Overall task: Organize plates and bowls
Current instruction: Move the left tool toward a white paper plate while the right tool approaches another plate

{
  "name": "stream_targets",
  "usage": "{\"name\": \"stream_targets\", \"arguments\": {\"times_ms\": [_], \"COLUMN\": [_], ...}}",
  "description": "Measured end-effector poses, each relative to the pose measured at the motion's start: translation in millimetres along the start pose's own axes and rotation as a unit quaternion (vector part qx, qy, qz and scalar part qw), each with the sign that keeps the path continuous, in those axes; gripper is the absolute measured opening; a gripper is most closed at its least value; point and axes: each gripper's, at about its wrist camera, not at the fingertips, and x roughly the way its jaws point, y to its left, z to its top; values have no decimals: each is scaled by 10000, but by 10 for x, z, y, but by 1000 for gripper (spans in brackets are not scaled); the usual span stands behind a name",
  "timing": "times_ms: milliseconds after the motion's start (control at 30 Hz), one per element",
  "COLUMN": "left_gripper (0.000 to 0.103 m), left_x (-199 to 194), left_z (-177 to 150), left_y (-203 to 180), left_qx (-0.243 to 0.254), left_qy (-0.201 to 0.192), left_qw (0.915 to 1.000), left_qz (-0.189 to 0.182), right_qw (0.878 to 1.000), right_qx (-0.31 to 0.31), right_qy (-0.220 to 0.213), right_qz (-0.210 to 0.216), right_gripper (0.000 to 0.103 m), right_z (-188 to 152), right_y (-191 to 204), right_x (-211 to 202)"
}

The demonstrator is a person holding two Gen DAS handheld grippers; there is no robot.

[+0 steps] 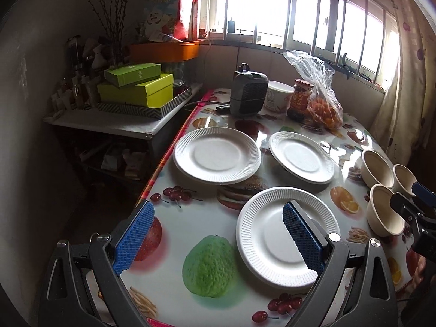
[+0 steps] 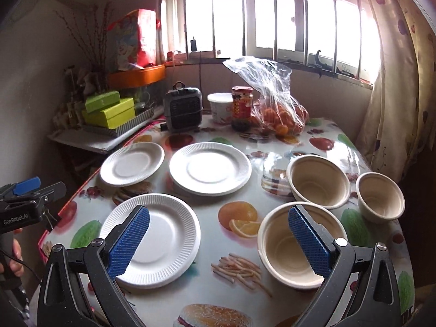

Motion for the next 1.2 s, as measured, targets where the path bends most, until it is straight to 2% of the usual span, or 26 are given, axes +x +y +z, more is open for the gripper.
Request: {"name": "stream_targets", "arguments": {"times_ms": [233, 400, 633, 800, 900, 1000, 1133, 1200], "left_gripper": [96, 96, 96, 95, 93, 88, 78, 78], "left_x": [183, 425, 716, 967, 1105, 1242, 1430, 1508], "left_z": [251, 433, 632, 754, 777, 771, 727, 703], "left_y": [223, 383, 585, 717, 784, 829, 867, 884], "left_qx": [-133, -285, -467, -664, -778, -803, -871, -911], "left_qy": [28, 222, 344, 517, 596, 715, 917, 996], "left_qw": [9996, 9991, 9979, 9964, 9951, 9941, 9919, 9908], "left_qz": [255, 200, 286, 78, 101, 113, 61, 66], "right_qw": [9989, 9946, 9902, 9850, 9809, 9774, 9708, 9677], "right_qx": [-360, -637, -765, -926, -939, -933, -1060, -1119], "right_qy": [126, 355, 655, 869, 1064, 1251, 1518, 1627], "right_qz": [283, 734, 970, 1173, 1330, 1423, 1527, 1564], "right_gripper": [103, 103, 103, 103, 103, 100, 88, 85], "right_z": [364, 617, 936, 1091, 1182, 1244, 1266, 1255], "right_y": [233, 415, 573, 675, 714, 751, 850, 895], "right_x": [347, 721, 1317, 1722, 2023, 2312, 2638, 2755]}}
